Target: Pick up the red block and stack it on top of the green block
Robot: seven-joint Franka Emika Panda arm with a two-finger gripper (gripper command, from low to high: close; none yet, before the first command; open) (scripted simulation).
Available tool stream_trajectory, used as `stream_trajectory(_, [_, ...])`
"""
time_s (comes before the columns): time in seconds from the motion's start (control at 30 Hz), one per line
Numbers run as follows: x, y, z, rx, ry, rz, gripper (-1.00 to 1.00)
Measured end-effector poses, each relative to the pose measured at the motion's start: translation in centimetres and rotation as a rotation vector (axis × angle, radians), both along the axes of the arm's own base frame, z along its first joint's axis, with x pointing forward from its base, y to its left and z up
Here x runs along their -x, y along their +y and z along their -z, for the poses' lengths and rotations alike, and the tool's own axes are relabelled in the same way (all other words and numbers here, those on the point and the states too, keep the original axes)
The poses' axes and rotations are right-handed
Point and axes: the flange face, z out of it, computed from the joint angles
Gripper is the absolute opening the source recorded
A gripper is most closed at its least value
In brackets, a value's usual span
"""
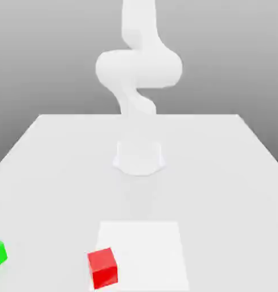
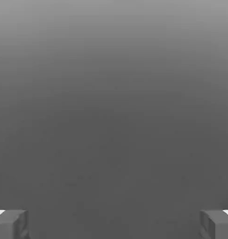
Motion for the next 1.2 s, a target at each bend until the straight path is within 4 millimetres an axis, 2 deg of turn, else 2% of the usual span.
stream_trajectory(0.1, [-3.8,-0.9,5.2,0.002,0.090,-0.051,0.00])
stream_trajectory(0.2, [-6.7,-1.6,10.5,0.007,0.176,-0.095,0.00])
stream_trajectory(0.4, [-10.4,-2.8,21.9,0.029,0.342,-0.176,0.00])
stream_trajectory(0.6, [-11.3,-4.2,33.4,0.072,0.508,-0.244,0.00])
stream_trajectory(0.83, [-9.1,-6.3,45.4,0.147,0.693,-0.316,0.00])
stream_trajectory(0.97, [-8.8,-6.5,50.7,0.158,0.711,-0.325,0.00])
stream_trajectory(1.0, [-8.7,-6.5,52.0,0.157,0.712,-0.324,-1.00])
stream_trajectory(1.17, [-8.7,-6.5,52.0,0.156,0.713,-0.324,-1.00])
stream_trajectory(1.2, [-8.7,-6.5,52.6,0.156,0.714,-0.324,-1.00])
